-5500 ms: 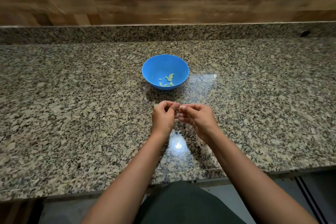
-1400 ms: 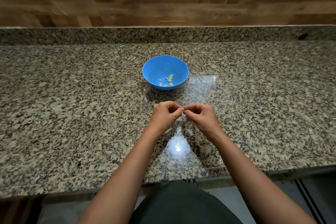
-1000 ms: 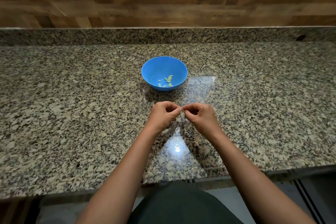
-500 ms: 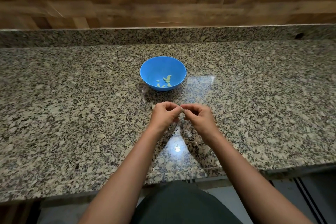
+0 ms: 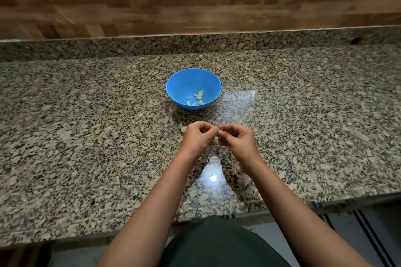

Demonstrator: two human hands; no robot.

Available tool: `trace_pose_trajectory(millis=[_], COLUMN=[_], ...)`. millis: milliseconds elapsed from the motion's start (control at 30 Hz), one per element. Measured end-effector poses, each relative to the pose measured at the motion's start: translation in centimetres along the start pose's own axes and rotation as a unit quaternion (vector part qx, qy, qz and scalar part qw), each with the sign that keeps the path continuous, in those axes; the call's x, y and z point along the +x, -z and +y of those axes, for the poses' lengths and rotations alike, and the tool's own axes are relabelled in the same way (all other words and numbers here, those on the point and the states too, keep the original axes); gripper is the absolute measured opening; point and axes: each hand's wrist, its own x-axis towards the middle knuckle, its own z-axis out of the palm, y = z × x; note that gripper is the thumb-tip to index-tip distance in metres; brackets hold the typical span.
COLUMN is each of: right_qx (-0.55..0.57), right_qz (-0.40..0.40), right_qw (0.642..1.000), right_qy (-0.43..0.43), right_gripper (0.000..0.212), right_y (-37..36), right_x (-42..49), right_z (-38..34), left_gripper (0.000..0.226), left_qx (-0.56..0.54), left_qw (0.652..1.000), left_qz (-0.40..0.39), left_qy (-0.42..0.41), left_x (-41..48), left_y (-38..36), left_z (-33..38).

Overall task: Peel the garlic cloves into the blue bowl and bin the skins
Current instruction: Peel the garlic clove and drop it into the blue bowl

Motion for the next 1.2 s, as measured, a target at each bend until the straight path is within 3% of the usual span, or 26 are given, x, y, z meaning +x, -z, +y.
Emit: trace_pose_trajectory(millis=[133,233,567,733,833,967,1200], right_qx=[0.119,0.214,0.253,0.168,0.052,-0.108,-0.193], right_qz=[0.016,0.009,0.014,0.05,0.068,0.102,0.101], right_qw=[0.992,0.971,0.959,0.98,0.994,0.988,0.976], right_qy=[-0.048,-0.102,-0.131,-0.097,-0.065,-0.047,-0.028], right_gripper=[0.009,0.008,0.013,0.01,0.01,0.004,0.025], right_y=[0.1,0.3,1.2,1.5,1.6,1.2,0.8], right_x=[0.1,0.3,1.0,1.7,2.7,4.9,4.5], right_z=[0.1,-0.2,0.2,0.5,1.0,1.7,1.5], left_gripper=[0.009,0.008,0.009,0.01,0.014,0.013,0.017], left_qx=[-0.011,0.04,0.177,0.247,0.303,0.369,0.392], left_qw=[1.0,0.999,0.982,0.967,0.949,0.925,0.914], left_qz=[0.006,0.027,0.051,0.047,0.055,0.06,0.053], left_qy=[0.004,-0.003,-0.03,-0.038,-0.063,-0.074,-0.09], left_x=[0.1,0.4,0.6,0.5,0.6,0.9,0.8], left_y=[0.0,0.3,0.7,0.9,1.0,1.4,2.1], left_z=[-0.1,-0.7,-1.2,-1.2,-1.4,-2.1,-2.6])
